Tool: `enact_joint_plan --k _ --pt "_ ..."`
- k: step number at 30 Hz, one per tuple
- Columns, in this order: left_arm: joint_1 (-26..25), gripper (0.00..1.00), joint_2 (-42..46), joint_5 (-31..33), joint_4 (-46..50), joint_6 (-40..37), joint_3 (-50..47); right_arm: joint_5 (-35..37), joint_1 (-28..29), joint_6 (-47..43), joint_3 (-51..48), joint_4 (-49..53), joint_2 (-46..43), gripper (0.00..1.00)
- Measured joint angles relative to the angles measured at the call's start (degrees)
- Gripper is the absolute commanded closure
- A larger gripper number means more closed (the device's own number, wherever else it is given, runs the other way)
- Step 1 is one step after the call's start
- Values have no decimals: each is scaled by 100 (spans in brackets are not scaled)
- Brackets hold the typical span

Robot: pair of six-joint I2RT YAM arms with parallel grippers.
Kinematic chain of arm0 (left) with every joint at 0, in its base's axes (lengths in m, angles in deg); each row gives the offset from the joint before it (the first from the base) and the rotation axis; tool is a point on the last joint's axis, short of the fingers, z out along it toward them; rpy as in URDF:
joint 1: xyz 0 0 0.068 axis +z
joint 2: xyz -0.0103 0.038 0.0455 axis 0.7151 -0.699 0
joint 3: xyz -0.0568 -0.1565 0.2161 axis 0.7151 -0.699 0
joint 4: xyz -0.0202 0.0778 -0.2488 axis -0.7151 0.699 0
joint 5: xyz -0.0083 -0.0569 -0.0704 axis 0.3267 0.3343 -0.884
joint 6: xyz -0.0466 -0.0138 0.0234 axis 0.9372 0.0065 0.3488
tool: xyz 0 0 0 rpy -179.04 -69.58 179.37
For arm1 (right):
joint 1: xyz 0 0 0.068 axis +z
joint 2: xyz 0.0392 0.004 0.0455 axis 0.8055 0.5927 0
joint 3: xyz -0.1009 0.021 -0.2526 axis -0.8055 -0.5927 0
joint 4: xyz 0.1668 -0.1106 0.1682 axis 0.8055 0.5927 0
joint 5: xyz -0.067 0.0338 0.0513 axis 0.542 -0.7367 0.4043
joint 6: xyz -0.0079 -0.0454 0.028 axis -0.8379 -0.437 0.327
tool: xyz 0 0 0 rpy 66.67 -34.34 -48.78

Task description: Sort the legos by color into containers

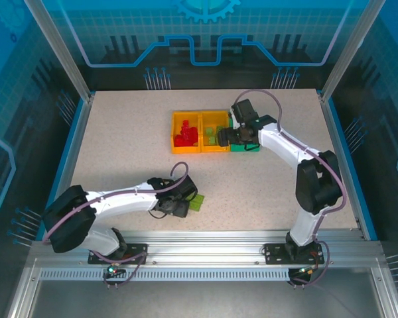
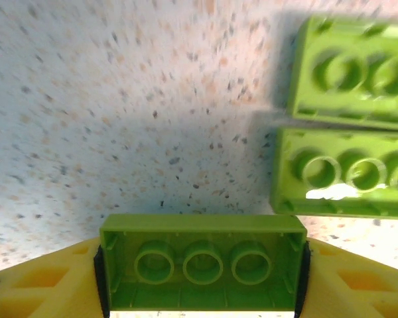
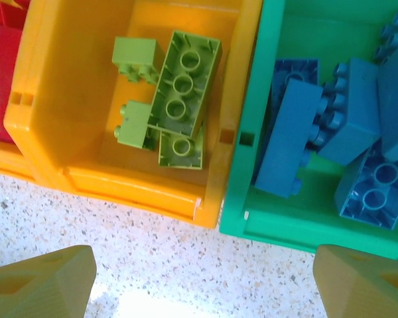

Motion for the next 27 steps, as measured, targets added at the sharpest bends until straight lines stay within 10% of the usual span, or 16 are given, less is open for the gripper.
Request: enact_joint_plan --k 10,27 --pt "616 38 -98 227 138 -520 1506 -15 0 127 -1027 -260 -597 13" --pt "1978 38 -4118 -1067 -356 -1703 6310 2 0 240 -2159 -387 -1591 13"
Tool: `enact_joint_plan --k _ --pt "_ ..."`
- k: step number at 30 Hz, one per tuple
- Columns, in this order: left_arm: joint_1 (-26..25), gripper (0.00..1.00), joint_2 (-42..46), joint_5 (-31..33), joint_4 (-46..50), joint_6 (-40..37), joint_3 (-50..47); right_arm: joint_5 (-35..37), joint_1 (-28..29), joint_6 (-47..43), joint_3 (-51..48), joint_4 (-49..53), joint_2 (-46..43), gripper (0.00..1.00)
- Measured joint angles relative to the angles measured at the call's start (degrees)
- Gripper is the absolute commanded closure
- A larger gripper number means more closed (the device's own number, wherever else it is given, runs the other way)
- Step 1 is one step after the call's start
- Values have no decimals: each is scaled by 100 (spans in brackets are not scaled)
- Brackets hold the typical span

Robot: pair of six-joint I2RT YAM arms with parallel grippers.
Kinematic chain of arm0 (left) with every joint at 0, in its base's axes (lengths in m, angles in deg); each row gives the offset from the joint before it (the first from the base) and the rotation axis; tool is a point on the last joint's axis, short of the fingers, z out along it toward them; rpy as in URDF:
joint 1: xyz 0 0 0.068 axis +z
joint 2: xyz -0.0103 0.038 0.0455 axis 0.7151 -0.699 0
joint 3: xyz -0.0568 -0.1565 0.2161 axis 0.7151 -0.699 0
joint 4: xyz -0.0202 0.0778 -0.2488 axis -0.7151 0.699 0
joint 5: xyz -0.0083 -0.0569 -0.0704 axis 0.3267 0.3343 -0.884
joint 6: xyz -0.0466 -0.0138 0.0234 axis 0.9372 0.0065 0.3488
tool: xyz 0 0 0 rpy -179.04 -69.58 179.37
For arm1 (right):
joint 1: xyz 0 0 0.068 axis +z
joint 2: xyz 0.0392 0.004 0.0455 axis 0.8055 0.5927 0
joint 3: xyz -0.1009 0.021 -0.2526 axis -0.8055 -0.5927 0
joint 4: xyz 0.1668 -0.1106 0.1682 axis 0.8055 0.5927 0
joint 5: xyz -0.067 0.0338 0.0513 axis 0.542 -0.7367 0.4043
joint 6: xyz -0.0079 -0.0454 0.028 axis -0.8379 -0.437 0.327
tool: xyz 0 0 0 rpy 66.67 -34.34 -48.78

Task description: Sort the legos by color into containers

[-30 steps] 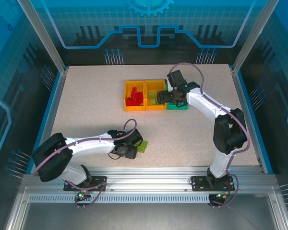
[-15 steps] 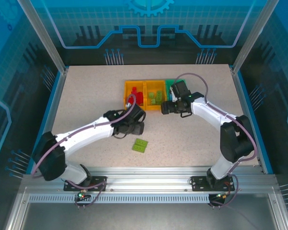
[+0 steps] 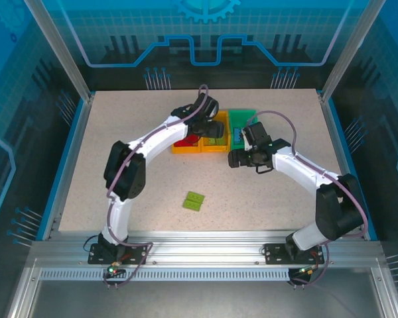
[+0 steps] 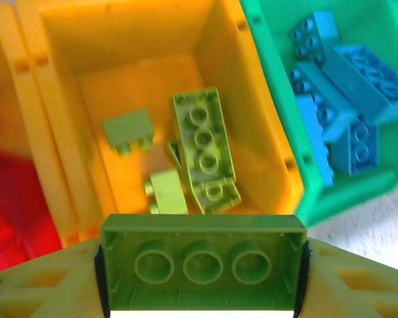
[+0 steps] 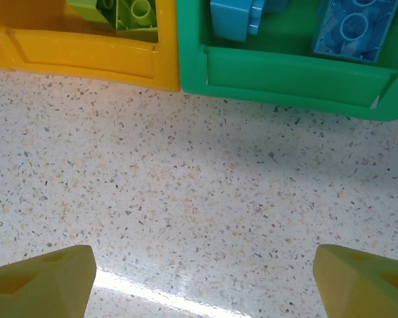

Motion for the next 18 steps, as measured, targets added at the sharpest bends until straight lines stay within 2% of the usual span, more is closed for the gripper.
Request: enact_joint_plan --k 2,6,9,10,15,18 --pt "83 37 -398 -42 22 0 442 -4 0 4 -24 -2 -44 13" --pt "125 25 -769 -92 13 20 778 -35 24 35 -52 -31 -63 13" --pt "122 4 -835 -142 17 81 811 -55 136 72 -109 -44 -68 13" --pt "122 1 -833 -153 13 94 820 -61 195 83 -129 -46 -68 13" --pt "118 1 -778 -170 -15 225 789 -66 496 105 -214 -55 -68 13" --pt "118 1 -444 -164 -39 341 380 -66 671 105 -245 -76 -70 13"
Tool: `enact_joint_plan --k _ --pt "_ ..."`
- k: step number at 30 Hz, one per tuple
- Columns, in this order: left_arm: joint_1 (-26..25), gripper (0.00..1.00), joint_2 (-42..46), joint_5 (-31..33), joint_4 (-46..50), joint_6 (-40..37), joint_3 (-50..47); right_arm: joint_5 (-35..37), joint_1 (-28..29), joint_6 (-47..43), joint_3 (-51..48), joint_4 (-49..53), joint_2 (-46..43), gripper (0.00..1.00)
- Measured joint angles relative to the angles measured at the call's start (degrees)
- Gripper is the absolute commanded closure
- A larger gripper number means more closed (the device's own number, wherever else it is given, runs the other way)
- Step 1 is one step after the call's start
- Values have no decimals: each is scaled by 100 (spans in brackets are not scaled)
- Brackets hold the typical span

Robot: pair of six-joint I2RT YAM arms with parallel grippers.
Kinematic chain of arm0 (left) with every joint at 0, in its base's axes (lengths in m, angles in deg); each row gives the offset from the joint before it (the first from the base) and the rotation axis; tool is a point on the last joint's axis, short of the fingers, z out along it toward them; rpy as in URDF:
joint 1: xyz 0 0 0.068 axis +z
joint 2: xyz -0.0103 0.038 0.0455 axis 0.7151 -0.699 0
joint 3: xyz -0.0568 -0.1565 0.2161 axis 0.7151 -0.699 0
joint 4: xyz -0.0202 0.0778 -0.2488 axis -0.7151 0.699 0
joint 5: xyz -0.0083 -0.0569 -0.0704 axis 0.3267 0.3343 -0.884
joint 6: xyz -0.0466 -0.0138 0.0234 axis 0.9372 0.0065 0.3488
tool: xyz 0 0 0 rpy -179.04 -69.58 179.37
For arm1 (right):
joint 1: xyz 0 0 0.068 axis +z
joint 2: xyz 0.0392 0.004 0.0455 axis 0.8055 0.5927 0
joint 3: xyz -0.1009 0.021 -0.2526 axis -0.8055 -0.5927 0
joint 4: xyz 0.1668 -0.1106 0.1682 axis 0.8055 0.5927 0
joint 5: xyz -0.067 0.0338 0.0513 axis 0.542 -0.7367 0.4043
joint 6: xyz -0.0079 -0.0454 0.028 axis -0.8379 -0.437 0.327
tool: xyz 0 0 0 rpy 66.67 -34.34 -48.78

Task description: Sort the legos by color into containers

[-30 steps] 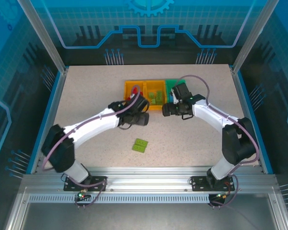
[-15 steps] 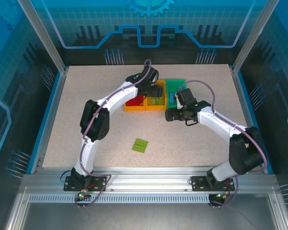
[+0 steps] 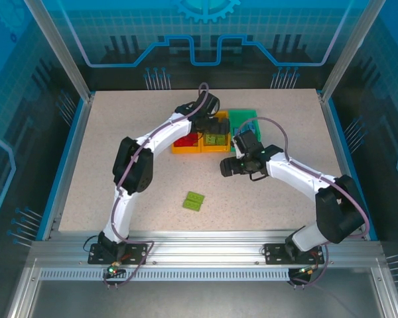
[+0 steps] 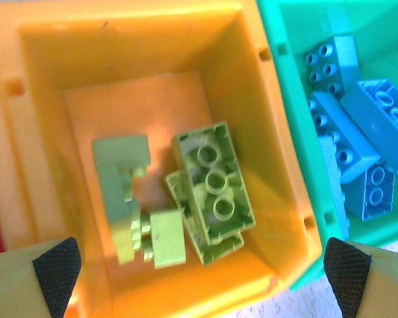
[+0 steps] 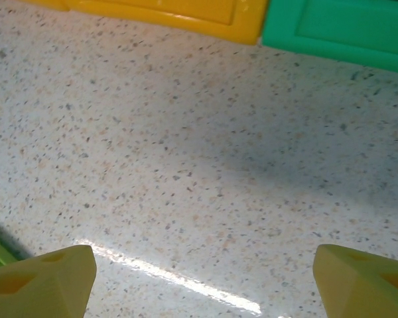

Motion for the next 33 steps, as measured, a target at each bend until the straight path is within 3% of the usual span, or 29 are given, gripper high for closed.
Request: enact_joint_plan --k 9,15,21,33 --pt "-157 1 2573 424 -151 94 -2728 109 142 87 -199 -31 -149 10" --pt "-990 1 3773 861 -31 216 -4531 96 -374 131 -424 -20 -581 9" --pt "-1755 1 3906 922 17 472 -5362 57 -999 175 -540 -4 -990 7" --pt "-2074 1 3095 839 -66 546 -5351 -127 -1604 258 -1027 109 -1624 6"
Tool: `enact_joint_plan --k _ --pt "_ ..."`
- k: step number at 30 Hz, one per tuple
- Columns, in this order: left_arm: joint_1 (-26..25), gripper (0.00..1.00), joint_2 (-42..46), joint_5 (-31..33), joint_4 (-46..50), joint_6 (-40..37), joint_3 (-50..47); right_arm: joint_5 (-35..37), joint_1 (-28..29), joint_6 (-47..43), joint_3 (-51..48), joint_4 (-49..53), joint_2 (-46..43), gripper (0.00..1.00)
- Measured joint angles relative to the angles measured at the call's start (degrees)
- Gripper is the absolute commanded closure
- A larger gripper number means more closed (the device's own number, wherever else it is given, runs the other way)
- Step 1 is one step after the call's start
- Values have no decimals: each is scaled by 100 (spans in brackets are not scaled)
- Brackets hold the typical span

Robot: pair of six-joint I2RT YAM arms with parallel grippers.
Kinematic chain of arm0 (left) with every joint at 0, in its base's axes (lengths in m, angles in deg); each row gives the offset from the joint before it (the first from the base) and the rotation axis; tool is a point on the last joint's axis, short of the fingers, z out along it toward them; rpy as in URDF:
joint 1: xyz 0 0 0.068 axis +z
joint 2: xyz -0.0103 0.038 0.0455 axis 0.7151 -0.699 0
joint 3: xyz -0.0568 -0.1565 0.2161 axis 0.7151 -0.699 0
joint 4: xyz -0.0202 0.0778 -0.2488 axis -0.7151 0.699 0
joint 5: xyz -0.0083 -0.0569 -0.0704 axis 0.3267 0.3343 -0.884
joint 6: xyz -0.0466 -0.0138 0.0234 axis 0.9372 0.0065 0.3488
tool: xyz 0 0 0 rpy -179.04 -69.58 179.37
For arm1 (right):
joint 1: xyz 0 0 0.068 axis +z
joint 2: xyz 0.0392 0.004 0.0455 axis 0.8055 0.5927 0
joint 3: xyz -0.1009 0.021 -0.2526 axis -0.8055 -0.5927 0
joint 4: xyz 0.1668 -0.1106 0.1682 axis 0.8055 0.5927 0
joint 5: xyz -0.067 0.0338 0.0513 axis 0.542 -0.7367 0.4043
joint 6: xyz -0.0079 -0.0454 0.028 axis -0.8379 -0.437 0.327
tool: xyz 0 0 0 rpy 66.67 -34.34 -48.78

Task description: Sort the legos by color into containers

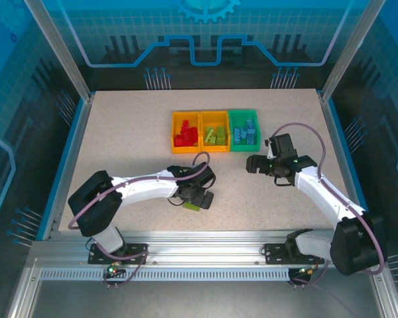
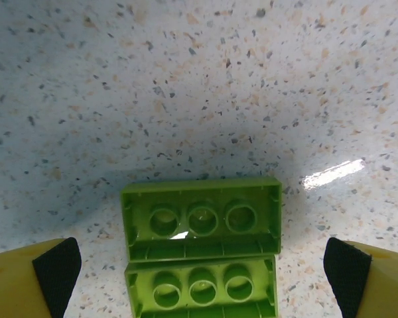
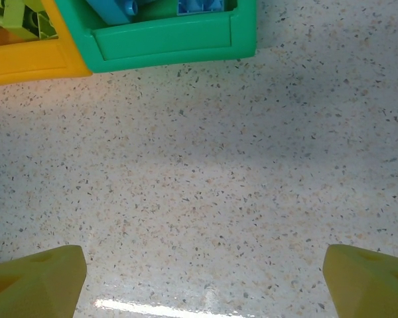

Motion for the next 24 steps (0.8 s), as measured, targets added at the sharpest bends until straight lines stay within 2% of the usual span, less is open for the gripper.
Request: enact_joint_plan --k 9,16,21,24 --pt "-13 6 -509 -48 -26 9 236 -114 -116 -2 -59 9 -48 6" --pt "-13 30 -822 -46 37 57 492 -136 -223 -7 -70 9 -57 5" --pt "-13 38 -837 -44 79 46 538 -205 -334 -7 -173 4 -109 4" --pt "-13 39 -876 -42 107 44 603 -258 -345 -7 -221 0 -109 4"
